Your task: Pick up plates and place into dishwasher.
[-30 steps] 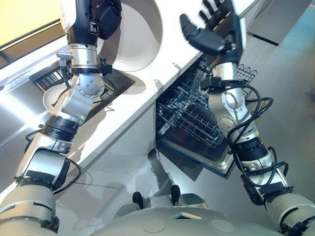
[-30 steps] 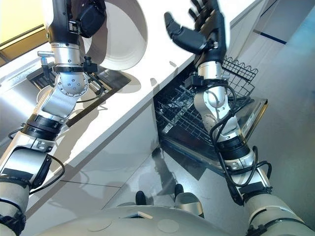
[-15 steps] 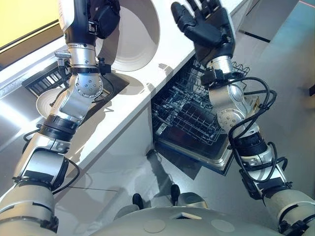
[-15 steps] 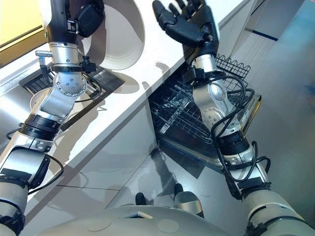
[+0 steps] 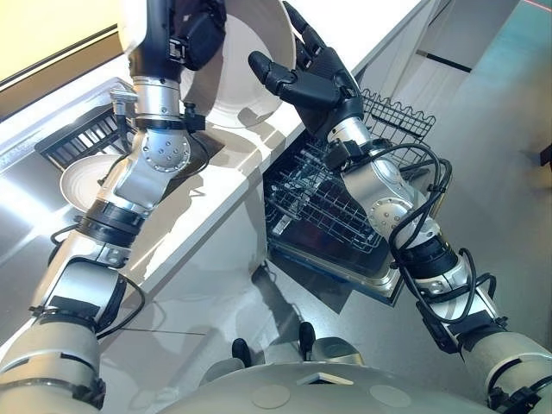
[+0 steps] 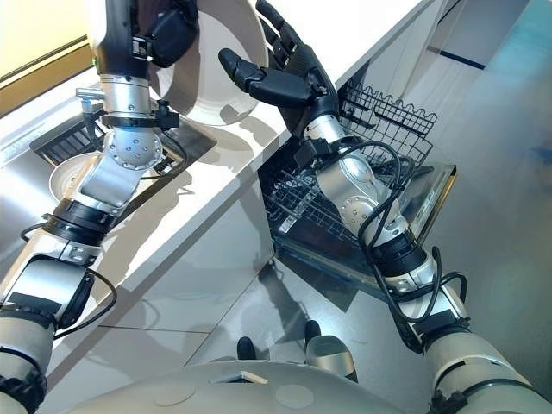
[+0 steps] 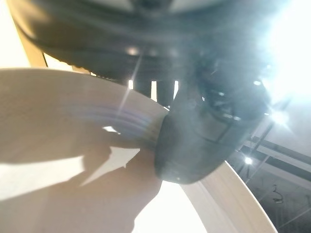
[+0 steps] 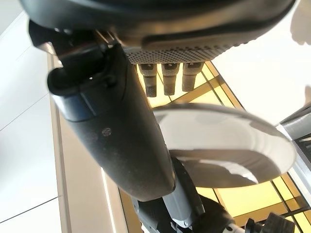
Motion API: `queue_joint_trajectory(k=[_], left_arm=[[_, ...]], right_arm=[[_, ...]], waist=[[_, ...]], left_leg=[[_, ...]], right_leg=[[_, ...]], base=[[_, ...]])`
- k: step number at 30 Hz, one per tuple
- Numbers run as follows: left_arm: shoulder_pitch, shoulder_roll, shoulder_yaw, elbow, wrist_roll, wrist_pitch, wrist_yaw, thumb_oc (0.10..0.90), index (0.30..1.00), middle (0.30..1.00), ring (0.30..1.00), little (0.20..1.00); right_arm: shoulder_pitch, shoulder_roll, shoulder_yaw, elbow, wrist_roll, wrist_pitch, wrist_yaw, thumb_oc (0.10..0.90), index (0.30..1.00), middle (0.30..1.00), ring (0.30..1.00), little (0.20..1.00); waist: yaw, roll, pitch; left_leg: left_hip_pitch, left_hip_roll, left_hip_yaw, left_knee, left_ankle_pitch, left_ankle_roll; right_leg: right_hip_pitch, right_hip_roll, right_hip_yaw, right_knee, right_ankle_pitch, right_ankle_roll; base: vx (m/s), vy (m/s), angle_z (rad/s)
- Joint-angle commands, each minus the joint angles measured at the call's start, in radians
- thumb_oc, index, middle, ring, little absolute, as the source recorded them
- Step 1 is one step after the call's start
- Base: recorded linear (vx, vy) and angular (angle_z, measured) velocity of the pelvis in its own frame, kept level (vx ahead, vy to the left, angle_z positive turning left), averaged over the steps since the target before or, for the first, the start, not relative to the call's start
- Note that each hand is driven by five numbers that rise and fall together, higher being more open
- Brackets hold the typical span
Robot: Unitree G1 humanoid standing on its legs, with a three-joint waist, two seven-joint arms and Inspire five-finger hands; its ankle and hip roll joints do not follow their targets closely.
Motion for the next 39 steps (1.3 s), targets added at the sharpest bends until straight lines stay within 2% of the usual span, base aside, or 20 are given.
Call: queue_joint_trajectory(k=[1, 2, 3, 6, 11, 16, 19, 20, 21, 22, 25, 26, 27, 28, 31, 32, 33, 35, 37, 39], left_arm=[[-0.179, 0.009, -0.036, -0.047, -0.069, -0.113, -0.023, 0.1, 0.3, 0.3, 0.3, 0.2], [-0.179, 0.008, -0.036, -0.049, -0.071, -0.115, -0.026, 0.1, 0.3, 0.3, 0.3, 0.2], [-0.17, -0.01, -0.038, -0.079, -0.127, -0.134, -0.07, 0.1, 0.3, 0.3, 0.3, 0.2], [-0.152, -0.039, -0.041, -0.137, -0.202, -0.131, -0.121, 0.1, 0.3, 0.3, 0.3, 0.2], [-0.127, -0.057, -0.024, -0.212, -0.23, -0.109, -0.136, 0.1, 0.3, 0.3, 0.3, 0.2], [-0.124, -0.023, 0.007, -0.259, -0.16, -0.081, -0.092, 0.1, 0.3, 0.3, 0.3, 0.2], [-0.136, 0.025, 0.032, -0.254, -0.146, -0.052, -0.081, 0.1, 0.3, 0.3, 0.3, 0.2], [-0.142, 0.04, 0.037, -0.253, -0.158, -0.028, -0.087, 0.204, 0.389, 0.389, 0.389, 0.304], [-0.147, 0.054, 0.043, -0.25, -0.187, 0.006, -0.084, 0.72, 0.832, 0.832, 0.832, 0.82], [-0.147, 0.067, 0.049, -0.242, -0.224, 0.021, -0.091, 0.8, 0.9, 0.9, 0.9, 0.9], [-0.142, 0.083, 0.071, -0.221, -0.308, 0.062, -0.116, 0.8, 0.9, 0.9, 0.9, 0.9], [-0.131, 0.093, 0.091, -0.21, -0.348, 0.092, -0.127, 0.8, 0.9, 0.9, 0.9, 0.9], [-0.13, 0.093, 0.094, -0.21, -0.351, 0.095, -0.128, 0.8, 0.9, 0.9, 0.9, 0.9], [-0.124, 0.115, 0.118, -0.182, -0.383, 0.096, -0.137, 0.8, 0.9, 0.9, 0.9, 0.9], [-0.122, 0.171, 0.165, -0.15, -0.4, 0.102, -0.143, 0.8, 0.9, 0.9, 0.9, 0.9], [-0.123, 0.175, 0.168, -0.148, -0.402, 0.102, -0.142, 0.8, 0.9, 0.9, 0.9, 0.9], [-0.124, 0.215, 0.186, -0.129, -0.406, 0.1, -0.14, 0.8, 0.9, 0.9, 0.9, 0.9], [-0.122, 0.255, 0.204, -0.123, -0.424, 0.112, -0.141, 0.8, 0.9, 0.9, 0.9, 0.9], [-0.105, 0.294, 0.237, -0.119, -0.447, 0.119, -0.158, 0.8, 0.9, 0.9, 0.9, 0.9], [-0.074, 0.321, 0.269, -0.12, -0.44, 0.126, -0.172, 0.8, 0.9, 0.9, 0.9, 0.9]], right_arm=[[-0.088, 0.052, -0.018, -0.07, 0.064, -0.075, 0.0, 0.44, 0.592, 0.592, 0.592, 0.54], [-0.087, 0.053, -0.018, -0.069, 0.066, -0.075, 0.0, 0.287, 0.46, 0.46, 0.46, 0.387], [-0.082, 0.065, -0.019, -0.064, 0.098, -0.089, -0.013, 0.1, 0.3, 0.3, 0.3, 0.2], [-0.068, 0.082, -0.022, -0.065, 0.092, -0.127, -0.04, 0.1, 0.3, 0.3, 0.3, 0.2], [-0.056, 0.083, -0.036, -0.076, 0.072, -0.14, -0.079, 0.1, 0.3, 0.3, 0.3, 0.2], [-0.056, 0.056, -0.058, -0.062, 0.087, -0.132, -0.079, 0.1, 0.3, 0.3, 0.3, 0.2], [-0.055, 0.035, -0.068, -0.049, 0.111, -0.121, -0.075, 0.1, 0.3, 0.3, 0.3, 0.2], [-0.056, 0.031, -0.07, -0.045, 0.11, -0.123, -0.076, 0.1, 0.3, 0.3, 0.3, 0.2], [-0.056, 0.025, -0.074, -0.041, 0.1, -0.13, -0.078, 0.1, 0.3, 0.3, 0.3, 0.2], [-0.055, 0.02, -0.078, -0.039, 0.073, -0.141, -0.081, 0.1, 0.3, 0.3, 0.3, 0.2], [-0.064, 0.014, -0.095, -0.038, -0.076, -0.177, -0.118, 0.1, 0.3, 0.3, 0.3, 0.2], [-0.076, 0.0, -0.115, -0.044, -0.279, -0.207, -0.16, 0.1, 0.3, 0.3, 0.3, 0.2], [-0.076, 0.001, -0.115, -0.046, -0.298, -0.209, -0.167, 0.1, 0.3, 0.3, 0.3, 0.2], [-0.102, -0.039, -0.138, -0.043, -0.478, -0.222, -0.217, 0.1, 0.3, 0.3, 0.3, 0.2], [-0.135, -0.129, -0.183, -0.005, -0.772, -0.236, -0.289, 0.1, 0.3, 0.3, 0.3, 0.2], [-0.139, -0.136, -0.184, -0.001, -0.807, -0.234, -0.292, 0.1, 0.3, 0.3, 0.3, 0.2], [-0.151, -0.212, -0.198, 0.04, -0.966, -0.235, -0.328, 0.1, 0.3, 0.3, 0.3, 0.2], [-0.155, -0.296, -0.208, 0.081, -1.024, -0.229, -0.346, 0.1, 0.3, 0.3, 0.3, 0.2], [-0.138, -0.374, -0.234, 0.133, -0.995, -0.237, -0.342, 0.1, 0.3, 0.3, 0.3, 0.2], [-0.11, -0.419, -0.264, 0.175, -0.976, -0.234, -0.346, 0.1, 0.3, 0.3, 0.3, 0.2]], waist=[[0.023, -0.001, -0.151], [0.023, -0.002, -0.15], [0.026, -0.003, -0.147], [0.03, -0.006, -0.143], [0.034, -0.01, -0.136], [0.037, -0.011, -0.134], [0.039, -0.009, -0.136], [0.04, -0.008, -0.136], [0.041, -0.007, -0.136], [0.043, -0.006, -0.137], [0.046, -0.002, -0.137], [0.049, 0.001, -0.137], [0.049, 0.002, -0.137], [0.051, 0.007, -0.137], [0.055, 0.017, -0.139], [0.055, 0.019, -0.138], [0.058, 0.024, -0.141], [0.06, 0.027, -0.143], [0.062, 0.029, -0.144], [0.064, 0.03, -0.144]], left_leg=[[-0.05, -0.027, 0.007, 0.014, -0.044, -0.003], [-0.05, -0.026, 0.007, 0.014, -0.044, -0.004], [-0.05, -0.026, 0.006, 0.014, -0.045, -0.003], [-0.052, -0.025, 0.005, 0.016, -0.045, -0.002], [-0.051, -0.024, 0.001, 0.023, -0.047, -0.002], [-0.048, -0.02, -0.004, 0.023, -0.047, -0.005], [-0.045, -0.015, -0.005, 0.023, -0.046, -0.007], [-0.045, -0.015, -0.007, 0.022, -0.045, -0.007], [-0.044, -0.015, -0.008, 0.021, -0.044, -0.008], [-0.043, -0.015, -0.01, 0.018, -0.043, -0.008], [-0.042, -0.013, -0.013, 0.015, -0.041, -0.01], [-0.043, -0.013, -0.017, 0.015, -0.041, -0.012], [-0.042, -0.013, -0.017, 0.015, -0.041, -0.012], [-0.042, -0.014, -0.02, 0.014, -0.041, -0.013], [-0.04, -0.014, -0.025, 0.013, -0.042, -0.014], [-0.039, -0.013, -0.026, 0.013, -0.043, -0.014], [-0.038, -0.013, -0.032, 0.012, -0.044, -0.015], [-0.037, -0.013, -0.037, 0.012, -0.046, -0.016], [-0.039, -0.012, -0.042, 0.012, -0.046, -0.019], [-0.04, -0.009, -0.047, 0.011, -0.046, -0.022]], right_leg=[[-0.03, 0.03, -0.044, 0.122, -0.123, 0.066], [-0.03, 0.029, -0.044, 0.122, -0.123, 0.066], [-0.03, 0.03, -0.044, 0.123, -0.123, 0.066], [-0.029, 0.03, -0.046, 0.124, -0.124, 0.066], [-0.027, 0.031, -0.046, 0.13, -0.126, 0.066], [-0.027, 0.033, -0.046, 0.141, -0.132, 0.066], [-0.026, 0.032, -0.049, 0.147, -0.135, 0.066], [-0.027, 0.032, -0.049, 0.149, -0.135, 0.066], [-0.027, 0.031, -0.05, 0.148, -0.134, 0.066], [-0.027, 0.031, -0.051, 0.146, -0.132, 0.067], [-0.025, 0.031, -0.051, 0.141, -0.13, 0.068], [-0.024, 0.032, -0.049, 0.138, -0.129, 0.068], [-0.024, 0.032, -0.048, 0.138, -0.129, 0.068], [-0.022, 0.032, -0.045, 0.134, -0.128, 0.068], [-0.019, 0.032, -0.043, 0.129, -0.129, 0.067], [-0.018, 0.032, -0.043, 0.129, -0.129, 0.067], [-0.016, 0.031, -0.042, 0.129, -0.133, 0.066], [-0.014, 0.03, -0.042, 0.132, -0.137, 0.067], [-0.012, 0.029, -0.043, 0.135, -0.142, 0.068], [-0.012, 0.03, -0.043, 0.14, -0.148, 0.067]], base=[[0.0, 0.0, 0.0], [0.0, 0.0, 0.0], [0.0, 0.0, 0.0], [0.0, 0.0, 0.0], [0.0, 0.0, 0.0], [0.01, -0.003, 0.02], [0.02, -0.01, 0.08], [0.02, -0.014, 0.07], [0.02, -0.014, 0.05], [0.03, -0.014, 0.03], [0.03, -0.008, 0.03], [0.0, 0.0, 0.0], [0.04, 0.004, 0.01], [0.0, 0.0, 0.0], [0.01, 0.004, 0.01], [0.0, 0.0, 0.0], [0.0, 0.0, 0.0], [0.03, -0.008, 0.08], [0.02, -0.021, 0.15], [0.01, -0.03, 0.08]])
